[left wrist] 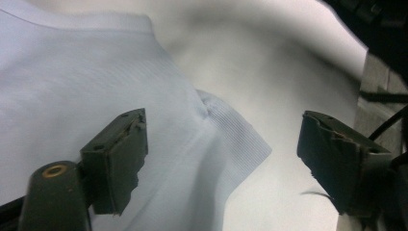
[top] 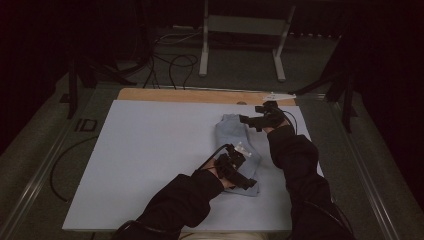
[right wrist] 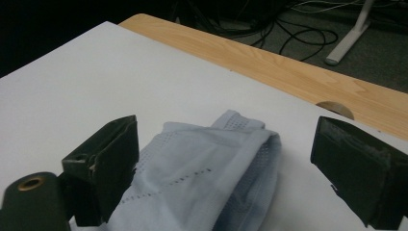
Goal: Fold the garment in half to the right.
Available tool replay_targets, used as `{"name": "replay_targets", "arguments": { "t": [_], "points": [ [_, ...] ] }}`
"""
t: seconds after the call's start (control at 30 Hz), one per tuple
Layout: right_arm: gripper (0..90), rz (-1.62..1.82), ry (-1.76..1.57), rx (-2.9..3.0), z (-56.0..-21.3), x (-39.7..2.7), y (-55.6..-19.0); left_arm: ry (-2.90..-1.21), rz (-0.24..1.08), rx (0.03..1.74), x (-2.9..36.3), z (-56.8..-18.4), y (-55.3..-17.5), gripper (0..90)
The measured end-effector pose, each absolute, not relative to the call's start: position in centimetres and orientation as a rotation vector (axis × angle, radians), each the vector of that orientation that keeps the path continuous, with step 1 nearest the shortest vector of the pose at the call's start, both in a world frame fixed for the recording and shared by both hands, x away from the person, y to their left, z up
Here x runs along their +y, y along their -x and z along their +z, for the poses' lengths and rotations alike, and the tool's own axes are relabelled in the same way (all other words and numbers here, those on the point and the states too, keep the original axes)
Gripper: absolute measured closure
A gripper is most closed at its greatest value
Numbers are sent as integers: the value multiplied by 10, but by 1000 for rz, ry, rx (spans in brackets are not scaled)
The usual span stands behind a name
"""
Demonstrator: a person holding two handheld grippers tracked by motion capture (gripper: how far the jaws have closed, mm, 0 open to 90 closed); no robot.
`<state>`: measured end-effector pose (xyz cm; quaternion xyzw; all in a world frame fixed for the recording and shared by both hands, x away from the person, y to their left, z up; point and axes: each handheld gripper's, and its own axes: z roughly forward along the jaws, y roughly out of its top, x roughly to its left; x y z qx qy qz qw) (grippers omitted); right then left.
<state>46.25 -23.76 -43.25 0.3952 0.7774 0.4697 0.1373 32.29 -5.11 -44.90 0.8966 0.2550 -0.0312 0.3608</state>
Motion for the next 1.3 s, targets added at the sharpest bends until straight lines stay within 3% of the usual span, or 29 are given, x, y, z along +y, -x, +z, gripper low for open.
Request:
{"name": "replay_targets", "arguments": {
  "t": [0.17,0.27,0.57,1.3],
  "points": [
    [95,1363,-1097,2268,-430,-232,-455,-2282,1,653,-29,-441,-328,22],
    [95,1362,-1081,2272,-429,-229,-452,-2269,19,650,-22,-438,-330,4],
    [95,1416,-999,2294,-425,-220,-434,-2216,135,612,12,-425,-341,1],
    [95,1483,-902,2315,-426,-229,-382,-2128,188,531,80,-420,-330,0]
  ]
}}
